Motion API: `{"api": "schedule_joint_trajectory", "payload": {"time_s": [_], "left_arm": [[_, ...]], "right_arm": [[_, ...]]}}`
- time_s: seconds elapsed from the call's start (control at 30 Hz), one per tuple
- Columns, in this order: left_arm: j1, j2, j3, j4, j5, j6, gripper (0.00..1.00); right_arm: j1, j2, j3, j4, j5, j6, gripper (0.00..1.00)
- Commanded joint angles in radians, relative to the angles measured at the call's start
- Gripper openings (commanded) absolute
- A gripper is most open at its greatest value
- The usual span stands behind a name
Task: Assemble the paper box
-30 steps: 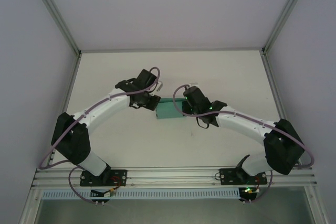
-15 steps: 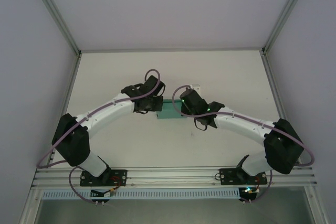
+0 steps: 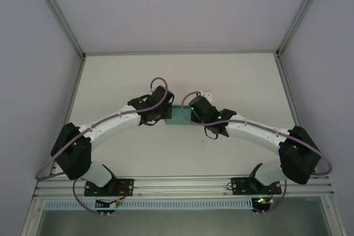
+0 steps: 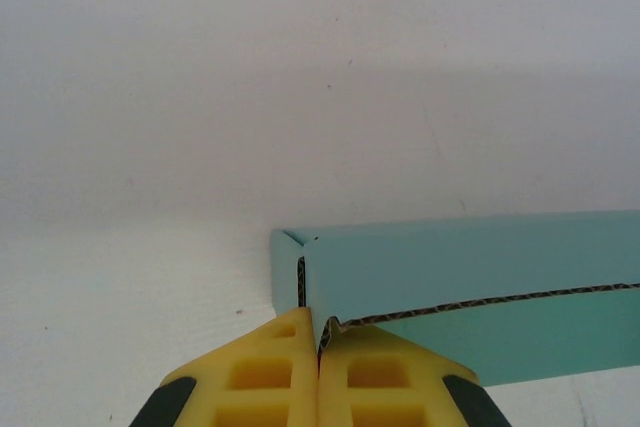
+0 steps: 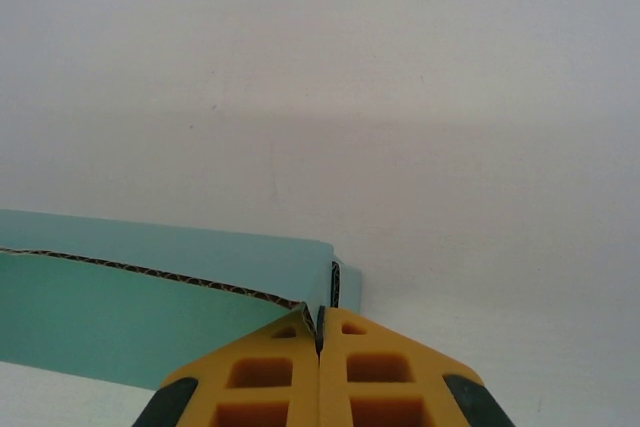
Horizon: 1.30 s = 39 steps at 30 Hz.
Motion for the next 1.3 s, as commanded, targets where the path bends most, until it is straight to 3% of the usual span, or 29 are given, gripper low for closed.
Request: {"api": "schedule_joint_trajectory", "payload": {"time_s": [0.0,0.1,0.33,0.43,0.6,0.8,0.97,1.27], "left_arm": [[-0.043,0.078,-0.122,-0.099,0.033,0.023,0.0],[-0.067,0.088,-0.17,-0.069,0.009,0.013,0.0],[-0.074,0.103,-0.186,-0.037,0.01,-0.006,0.0],[-0.077,0.108,-0.176,-0.044,0.005,-0.004,0.0],[-0.081,0.105,-0.167,-0.038,0.003,0.027,0.0],[-0.085,0.098,-0.158,-0.039,-0.007,0.069,0.0],[-0.086,0.094,-0.142,-0.044,-0.01,0.093,0.0],[-0.086,0.104,-0.122,-0.055,-0.036,0.113,0.0]], "right_arm": [[0.016,0.013,-0.111,-0.104,-0.036,-0.01,0.0],[0.04,-0.005,-0.173,-0.018,-0.036,-0.038,0.0],[0.054,-0.036,-0.203,0.006,-0.024,-0.026,0.02],[0.053,-0.084,-0.194,0.021,-0.035,-0.044,0.18],[0.053,-0.162,-0.125,0.013,0.013,-0.089,0.67],[0.052,-0.188,-0.047,0.052,0.098,-0.163,0.85],[0.023,-0.139,0.037,0.059,0.172,-0.191,0.88],[-0.119,-0.011,0.123,-0.032,0.065,-0.096,0.86]]}}
